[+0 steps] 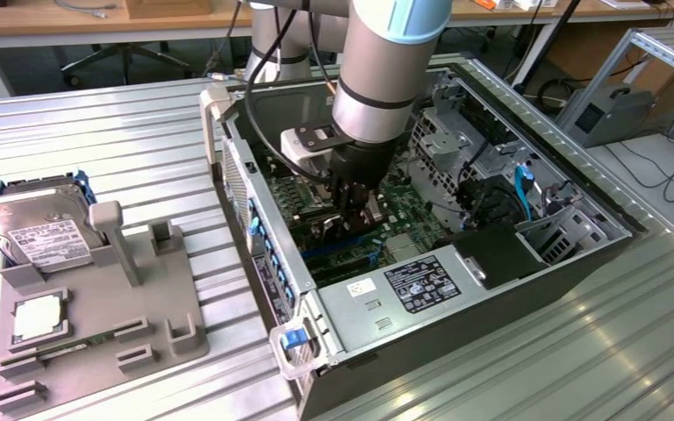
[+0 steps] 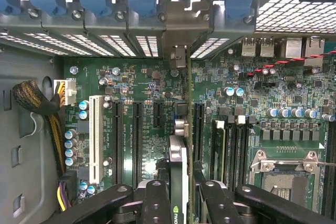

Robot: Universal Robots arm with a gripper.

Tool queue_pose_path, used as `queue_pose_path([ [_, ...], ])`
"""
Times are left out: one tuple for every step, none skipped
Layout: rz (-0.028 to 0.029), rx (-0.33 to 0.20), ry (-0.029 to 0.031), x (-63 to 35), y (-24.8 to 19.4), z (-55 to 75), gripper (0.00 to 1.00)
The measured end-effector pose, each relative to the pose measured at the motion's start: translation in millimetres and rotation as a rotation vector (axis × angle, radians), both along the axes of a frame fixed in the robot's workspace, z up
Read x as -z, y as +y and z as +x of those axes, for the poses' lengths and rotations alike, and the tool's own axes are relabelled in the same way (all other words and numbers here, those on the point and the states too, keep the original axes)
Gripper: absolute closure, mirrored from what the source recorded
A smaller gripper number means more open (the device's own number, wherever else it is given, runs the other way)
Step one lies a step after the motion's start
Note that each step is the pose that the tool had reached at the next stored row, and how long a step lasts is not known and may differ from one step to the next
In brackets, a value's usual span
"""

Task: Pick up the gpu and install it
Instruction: 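Insert the gpu into the slot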

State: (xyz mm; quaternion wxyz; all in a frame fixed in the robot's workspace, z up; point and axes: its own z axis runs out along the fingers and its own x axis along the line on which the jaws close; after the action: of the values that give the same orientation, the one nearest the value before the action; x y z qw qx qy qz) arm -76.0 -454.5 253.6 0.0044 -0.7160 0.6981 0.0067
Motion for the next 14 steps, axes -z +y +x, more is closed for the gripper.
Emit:
queue_pose_path([
  [0.0000,0.000,0.0000,0.0,0.0,0.0,0.73],
  [0.0000,0.000,0.0000,0.0,0.0,0.0,0.73],
  [0.0001,0.000,-0.0001,-0.1,0.0,0.0,0.73],
  [0.0002,0.000,-0.0001,-0.4,0.0,0.0,0.73],
  [0.0005,0.000,-0.0003,-0.9,0.1,0.0,0.73],
  [0.0006,0.000,-0.0003,-1.2,0.1,0.0,0.73],
  [0.0000,0.000,-0.0001,-2.1,0.0,0.0,0.73],
  [0.0001,0.000,-0.0001,-2.7,0.0,0.0,0.73],
  [0.0002,0.000,-0.0001,-3.4,0.0,0.0,0.73],
  [0.0003,0.000,-0.0001,-3.9,0.0,0.0,0.73],
  [0.0001,0.000,0.0000,-4.2,0.0,0.0,0.73],
  [0.0001,0.000,-0.0001,-4.4,0.0,0.0,0.73],
  [0.0000,0.000,0.0000,-4.5,0.0,0.0,0.73],
  [0.0000,0.000,0.0000,-4.5,0.0,0.0,0.73],
])
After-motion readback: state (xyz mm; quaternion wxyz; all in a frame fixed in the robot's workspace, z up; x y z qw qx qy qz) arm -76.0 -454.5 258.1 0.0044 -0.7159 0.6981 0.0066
